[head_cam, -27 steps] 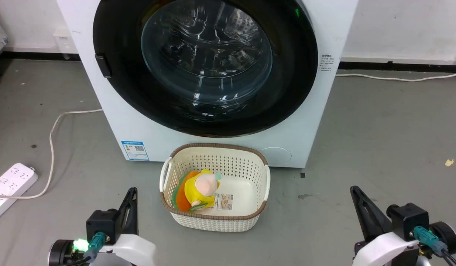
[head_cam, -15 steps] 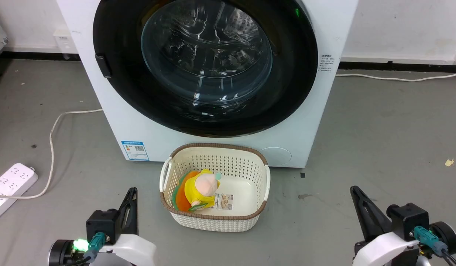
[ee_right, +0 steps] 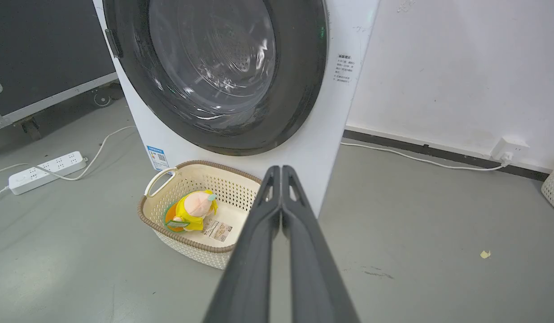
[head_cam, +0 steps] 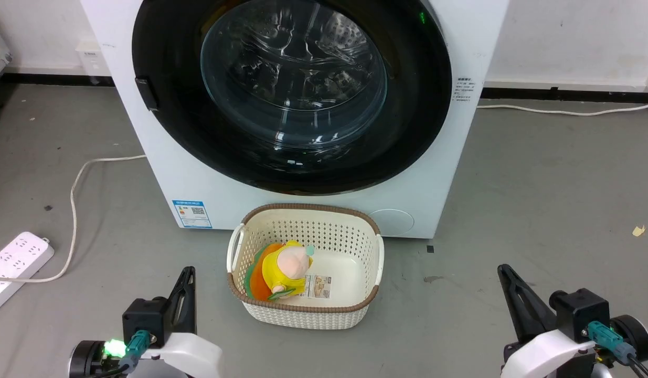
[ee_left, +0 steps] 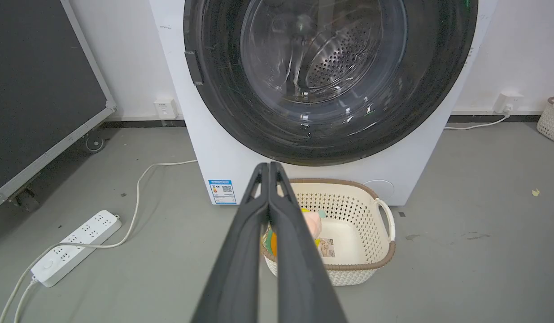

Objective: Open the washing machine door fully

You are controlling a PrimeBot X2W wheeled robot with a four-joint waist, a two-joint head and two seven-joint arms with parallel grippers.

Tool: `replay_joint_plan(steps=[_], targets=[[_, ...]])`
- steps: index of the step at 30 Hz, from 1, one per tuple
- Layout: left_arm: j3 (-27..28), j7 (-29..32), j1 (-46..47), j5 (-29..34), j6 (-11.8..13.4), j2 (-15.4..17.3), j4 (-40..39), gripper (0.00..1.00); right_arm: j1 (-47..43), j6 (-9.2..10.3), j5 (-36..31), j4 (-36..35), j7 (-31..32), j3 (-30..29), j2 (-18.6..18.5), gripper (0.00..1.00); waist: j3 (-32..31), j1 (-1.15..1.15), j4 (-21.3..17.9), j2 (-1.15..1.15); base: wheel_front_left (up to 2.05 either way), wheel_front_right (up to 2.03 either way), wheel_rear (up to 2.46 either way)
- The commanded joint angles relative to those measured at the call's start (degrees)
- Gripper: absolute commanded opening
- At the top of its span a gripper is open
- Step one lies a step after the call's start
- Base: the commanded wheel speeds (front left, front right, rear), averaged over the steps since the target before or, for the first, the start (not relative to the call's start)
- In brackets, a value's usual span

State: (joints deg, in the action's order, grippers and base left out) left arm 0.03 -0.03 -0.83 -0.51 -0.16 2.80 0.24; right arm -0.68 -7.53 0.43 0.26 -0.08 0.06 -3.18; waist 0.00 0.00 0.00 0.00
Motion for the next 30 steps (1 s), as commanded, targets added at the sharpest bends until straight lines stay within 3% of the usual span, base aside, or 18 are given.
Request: replay_joint_plan(steps=[1,25,26,30], targets=[[-0.03,0.03,0.83,0.51,0.16,0.08,-0.24,0.0,0.68,0.04,-0.43,-0.26,0.08,-0.06,0.3,0.0,0.0,0.0,0.0,0.0,0.0,0.0,0.0],[-0.03,0.03,0.83,0.51,0.16,0.08,-0.24,0.0,0.68,0.04,-0.43,-0.26,0.08,-0.06,0.3,0.0,0.0,0.0,0.0,0.0,0.0,0.0,0.0],[-0.02,0.0,0.0,0.0,0.0,0.0,0.0,1.0,0.0,0.0,0.01,0.0,0.0,-0.02,0.0,1.0,0.0,0.0,0.0,0.0,0.0,0.0,0.0],[-0.01,-0.03,-0.04,-0.1,0.01,-0.01,0.03,1.0,-0.03,0.0,0.05,0.03,-0.03,0.05,-0.02,1.0,0.0,0.0,0.0,0.0,0.0,0.0,0.0]])
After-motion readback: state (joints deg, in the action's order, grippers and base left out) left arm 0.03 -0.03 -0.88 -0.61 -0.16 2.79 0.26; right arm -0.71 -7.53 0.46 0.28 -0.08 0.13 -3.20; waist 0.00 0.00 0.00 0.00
